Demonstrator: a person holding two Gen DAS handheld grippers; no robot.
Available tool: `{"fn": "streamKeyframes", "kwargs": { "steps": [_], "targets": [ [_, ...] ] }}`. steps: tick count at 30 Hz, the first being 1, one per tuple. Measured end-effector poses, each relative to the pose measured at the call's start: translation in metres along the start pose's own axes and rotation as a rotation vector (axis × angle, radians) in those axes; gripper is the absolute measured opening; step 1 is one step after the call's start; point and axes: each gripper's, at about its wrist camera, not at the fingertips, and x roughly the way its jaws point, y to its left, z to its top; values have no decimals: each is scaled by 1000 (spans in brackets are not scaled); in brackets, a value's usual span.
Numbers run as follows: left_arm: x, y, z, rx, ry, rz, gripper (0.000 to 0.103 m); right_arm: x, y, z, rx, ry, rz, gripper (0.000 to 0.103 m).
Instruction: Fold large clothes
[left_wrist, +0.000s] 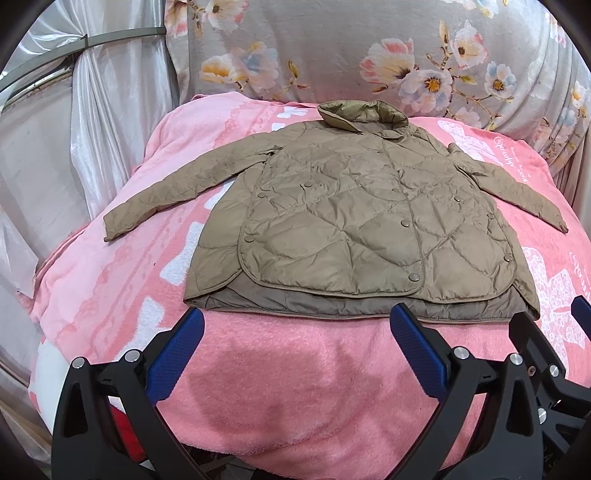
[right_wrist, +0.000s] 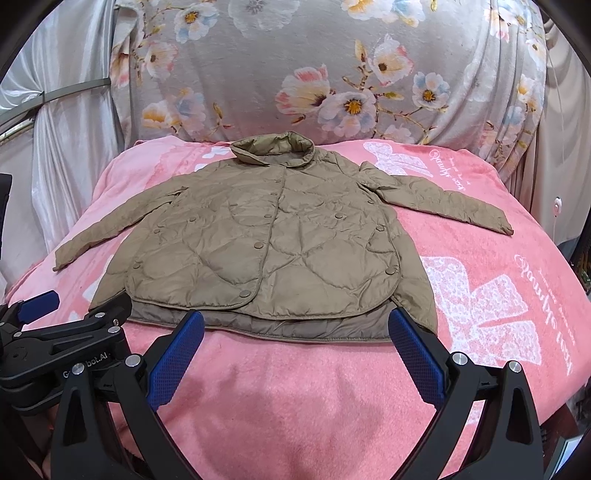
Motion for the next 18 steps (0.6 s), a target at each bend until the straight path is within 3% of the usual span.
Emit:
{"fn": "streamKeyframes", "kwargs": {
  "steps": [18],
  "targets": [
    [-3,5,1,-2,-1,7,98,-2,1,-1,-2,-3,3,98]
  ]
}}
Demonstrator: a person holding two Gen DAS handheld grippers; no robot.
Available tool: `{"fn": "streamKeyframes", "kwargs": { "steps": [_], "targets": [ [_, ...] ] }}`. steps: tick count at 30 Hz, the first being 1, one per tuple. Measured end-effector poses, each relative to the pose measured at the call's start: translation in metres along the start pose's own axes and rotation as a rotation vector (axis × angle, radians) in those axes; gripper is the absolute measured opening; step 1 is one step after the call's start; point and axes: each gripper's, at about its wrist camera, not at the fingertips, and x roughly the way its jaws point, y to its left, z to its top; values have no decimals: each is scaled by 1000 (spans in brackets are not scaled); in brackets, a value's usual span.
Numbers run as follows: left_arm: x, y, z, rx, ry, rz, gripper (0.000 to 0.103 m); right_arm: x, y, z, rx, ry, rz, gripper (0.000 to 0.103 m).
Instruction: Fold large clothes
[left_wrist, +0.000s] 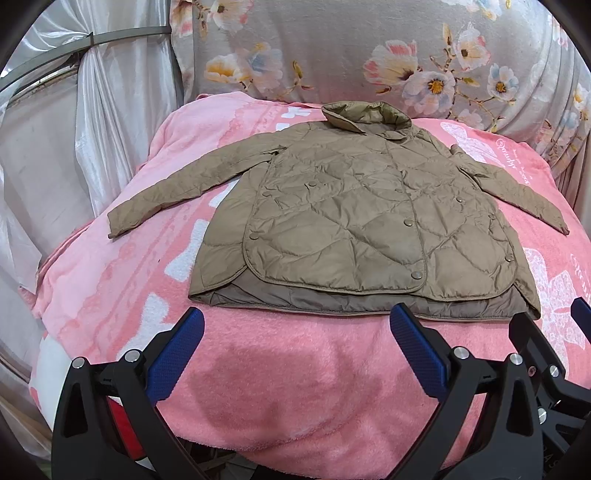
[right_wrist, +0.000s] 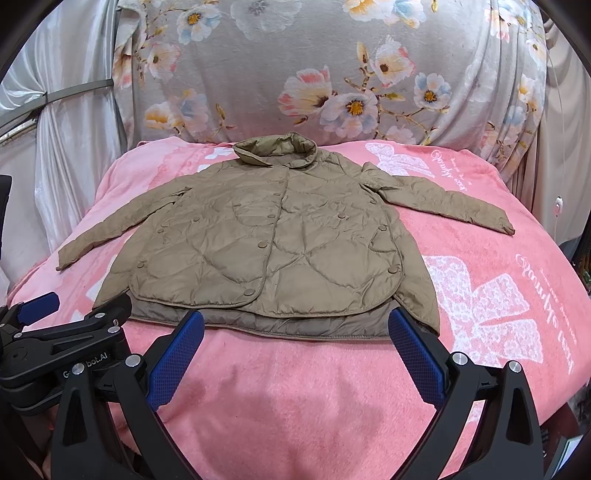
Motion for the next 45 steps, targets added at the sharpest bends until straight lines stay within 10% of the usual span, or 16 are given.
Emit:
{"fn": "streamKeyframes", "kwargs": {
  "steps": [45],
  "targets": [
    [12,0,-7,-8,-8,29,98,8,3,-6,14,26,13,98]
  ]
}}
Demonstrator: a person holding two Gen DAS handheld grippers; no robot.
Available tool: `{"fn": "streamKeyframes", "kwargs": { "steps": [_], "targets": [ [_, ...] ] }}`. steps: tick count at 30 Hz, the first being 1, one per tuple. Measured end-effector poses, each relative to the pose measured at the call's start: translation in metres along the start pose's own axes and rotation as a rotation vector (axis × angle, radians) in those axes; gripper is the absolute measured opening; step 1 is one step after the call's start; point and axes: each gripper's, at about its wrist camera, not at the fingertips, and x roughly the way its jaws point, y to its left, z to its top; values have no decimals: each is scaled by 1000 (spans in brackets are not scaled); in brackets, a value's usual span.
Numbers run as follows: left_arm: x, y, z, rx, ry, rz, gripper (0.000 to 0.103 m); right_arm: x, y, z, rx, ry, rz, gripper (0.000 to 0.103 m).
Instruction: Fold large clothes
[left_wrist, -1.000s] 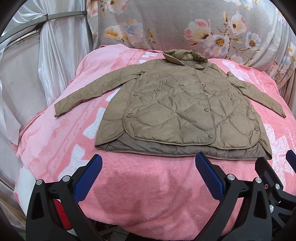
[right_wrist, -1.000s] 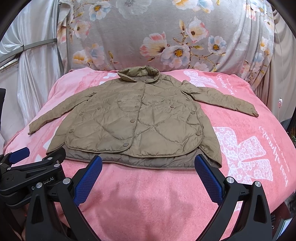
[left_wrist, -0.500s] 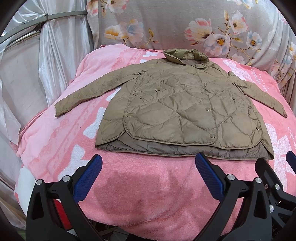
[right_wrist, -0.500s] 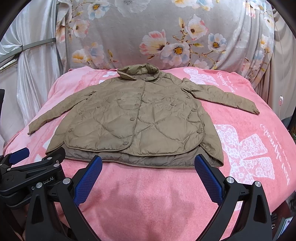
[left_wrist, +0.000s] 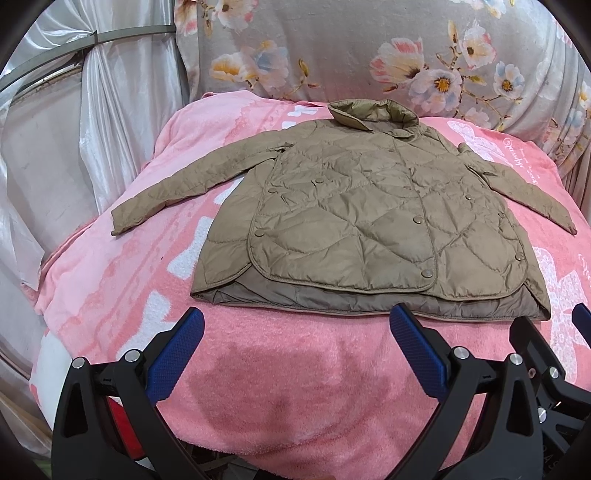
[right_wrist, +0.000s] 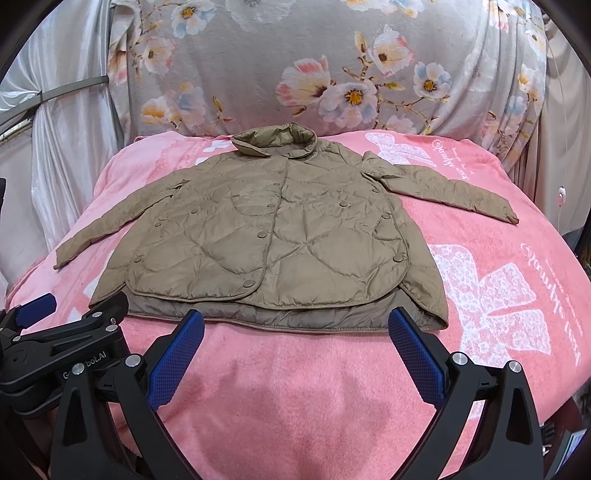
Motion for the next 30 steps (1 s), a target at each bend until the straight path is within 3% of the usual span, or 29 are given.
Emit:
{"fn": "streamKeyframes", "kwargs": {
  "steps": [12,19,22,24,30],
  "targets": [
    [21,-9,0,20,33,17,98,20,-4,1,11,39,24,98],
    [50,-4,5,-61,91,-71,98,47,-19,9,47,81,62,98],
    [64,-4,12,-62,116,-77,98,55,-44,20,114,37,32,98],
    [70,-5,21,-53,100,-32,98,64,-67,31,164,17,20,98],
    [89,-1,52,-32,62,0,98,111,-177,78,340,-24,-69,98]
  ]
}}
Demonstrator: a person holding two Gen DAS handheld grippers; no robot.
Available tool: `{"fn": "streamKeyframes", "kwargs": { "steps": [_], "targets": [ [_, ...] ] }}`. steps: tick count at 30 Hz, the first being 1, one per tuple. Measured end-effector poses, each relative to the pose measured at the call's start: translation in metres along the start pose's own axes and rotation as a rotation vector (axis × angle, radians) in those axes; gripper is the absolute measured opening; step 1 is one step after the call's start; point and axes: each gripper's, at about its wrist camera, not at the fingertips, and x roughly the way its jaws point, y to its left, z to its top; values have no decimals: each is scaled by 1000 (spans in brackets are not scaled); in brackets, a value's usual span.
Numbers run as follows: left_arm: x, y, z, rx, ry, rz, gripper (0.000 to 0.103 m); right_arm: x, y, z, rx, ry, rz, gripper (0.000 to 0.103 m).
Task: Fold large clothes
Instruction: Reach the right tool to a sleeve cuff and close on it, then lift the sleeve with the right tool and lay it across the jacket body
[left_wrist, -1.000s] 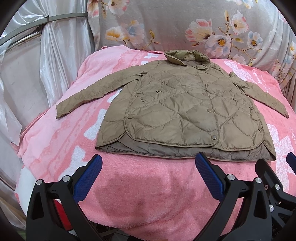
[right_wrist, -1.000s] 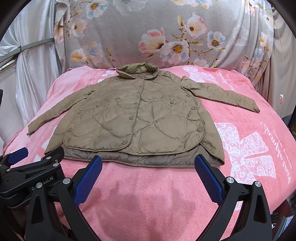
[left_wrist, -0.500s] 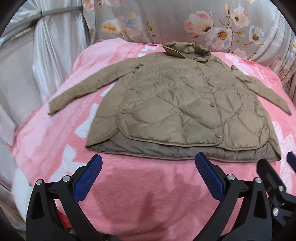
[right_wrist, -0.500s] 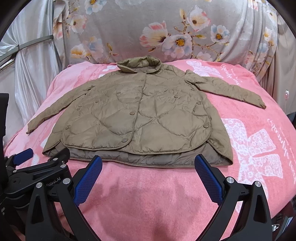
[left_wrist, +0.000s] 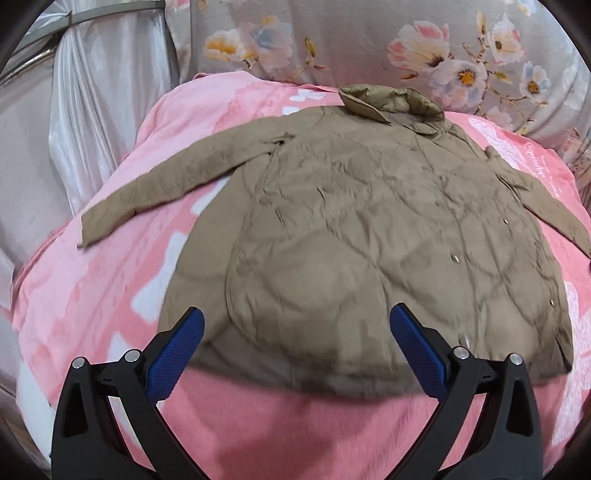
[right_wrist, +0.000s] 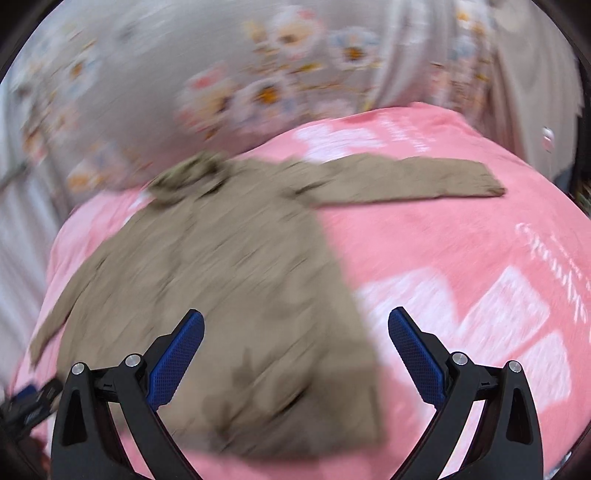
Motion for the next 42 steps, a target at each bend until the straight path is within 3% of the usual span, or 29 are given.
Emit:
{"fn": "streamKeyframes", "kwargs": {
  "steps": [3,8,14,18,21,25,26,28,31,33,39,42],
  "targets": [
    [12,1,19,7,-25,18,98,40,-59,46,128,-12,-50,98],
    [29,4,45,-17,-74,58,98,91,-144,94,317,-44,-120,98],
    [53,0,64,-2,-97,113,98,153,-183,127,401,-37,-201,98],
    [73,0,71,-23,-36,109,98,178,-196,127,440,-24,-233,98],
    [81,1,69,-43,-18,114,98,189,-203,127,476,-13,-252,80],
    [86,-2,66,-27,-17,142,98,198,-204,130,482,-20,-322,40],
    [87,-2,65,-24,-15,147,98,200,-200,133,462,-24,-331,26],
    [91,2,63,-28,-2,161,98,200,-189,142,415,-40,-346,10],
    [95,16,60,-62,19,182,98,184,-154,159,335,-107,-312,7],
    [95,22,59,-75,23,188,98,171,-120,171,261,-151,-244,6],
    [97,34,54,-102,38,193,98,139,29,185,-7,-197,64,5],
    [95,37,51,-105,37,185,98,141,109,171,-119,-148,221,5]
  ]
}}
